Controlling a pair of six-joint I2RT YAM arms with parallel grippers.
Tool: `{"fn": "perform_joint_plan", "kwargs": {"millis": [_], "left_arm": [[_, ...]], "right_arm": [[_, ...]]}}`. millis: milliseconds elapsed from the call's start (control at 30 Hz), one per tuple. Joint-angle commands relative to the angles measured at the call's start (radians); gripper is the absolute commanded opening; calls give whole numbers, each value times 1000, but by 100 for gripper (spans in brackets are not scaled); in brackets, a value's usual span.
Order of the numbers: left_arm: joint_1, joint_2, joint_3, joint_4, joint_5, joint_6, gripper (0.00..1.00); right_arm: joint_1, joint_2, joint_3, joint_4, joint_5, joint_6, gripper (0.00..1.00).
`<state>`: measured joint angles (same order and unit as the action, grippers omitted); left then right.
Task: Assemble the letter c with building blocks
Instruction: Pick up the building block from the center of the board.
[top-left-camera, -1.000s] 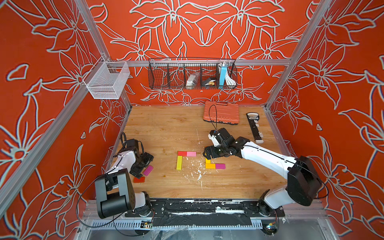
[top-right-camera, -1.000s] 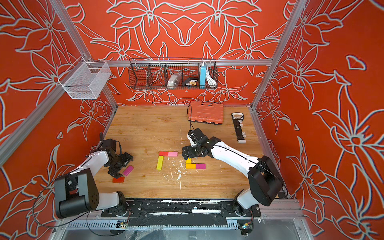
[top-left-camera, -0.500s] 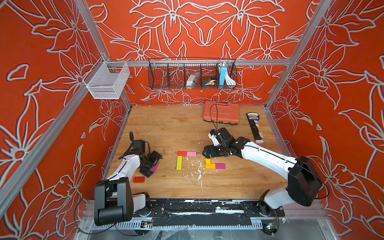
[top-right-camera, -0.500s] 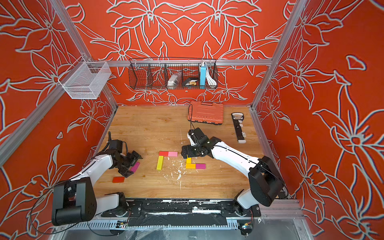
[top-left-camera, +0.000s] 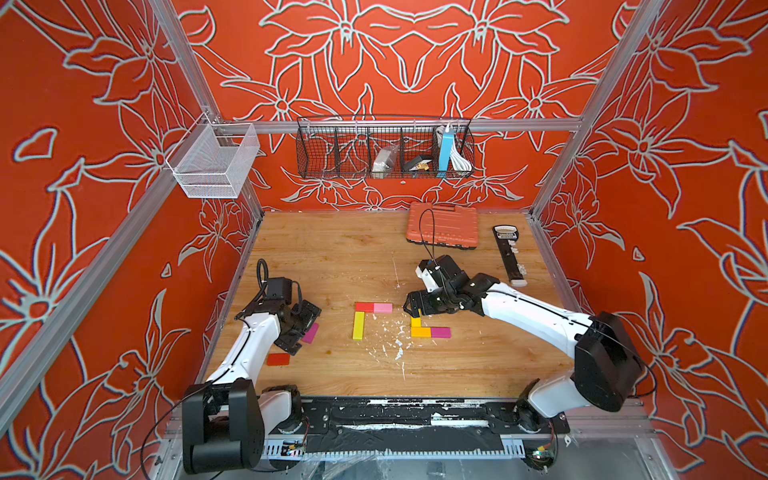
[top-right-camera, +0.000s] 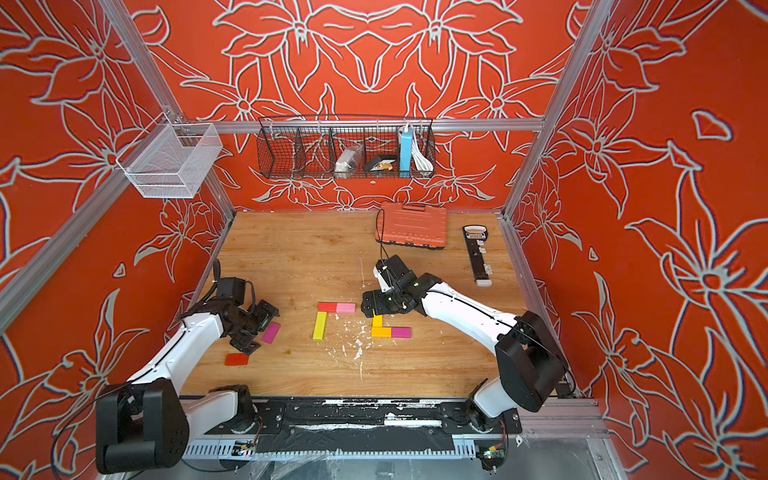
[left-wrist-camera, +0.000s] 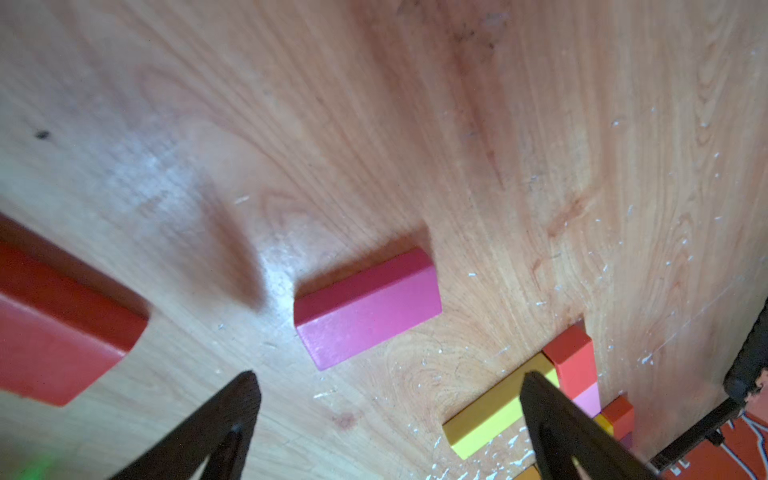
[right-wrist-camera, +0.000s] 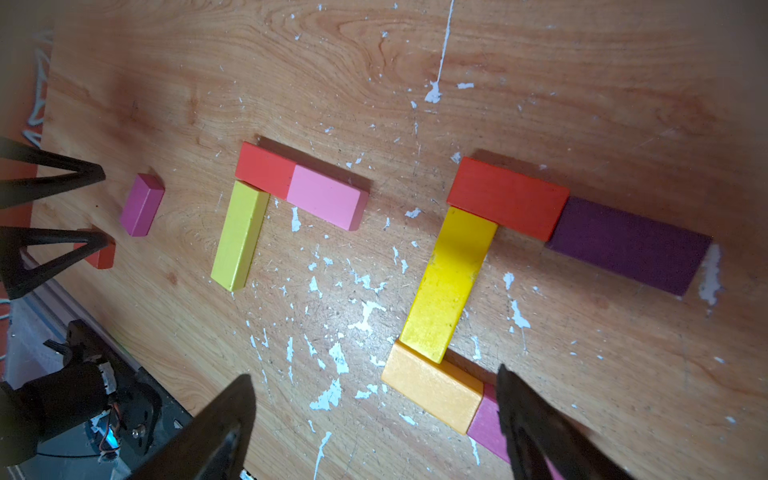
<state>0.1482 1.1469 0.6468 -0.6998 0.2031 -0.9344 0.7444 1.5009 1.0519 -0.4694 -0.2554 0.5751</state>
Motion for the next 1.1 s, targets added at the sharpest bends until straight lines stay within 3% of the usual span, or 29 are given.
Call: {"fn": "perform_joint_plan", "kwargs": {"millis": [0,400,1067], "left_arm": [[-14,1,12,-37,-45,-85,98],[-54,111,45,-11,-99,-205,97],[-93,251,70,21,-145,-223,83]], "right_arm": [[-3,13,30,-1,-20,16,93],[-2,23,33,11,-52,24,93],[-4,-8,17,-3,-35,17,93]]}}
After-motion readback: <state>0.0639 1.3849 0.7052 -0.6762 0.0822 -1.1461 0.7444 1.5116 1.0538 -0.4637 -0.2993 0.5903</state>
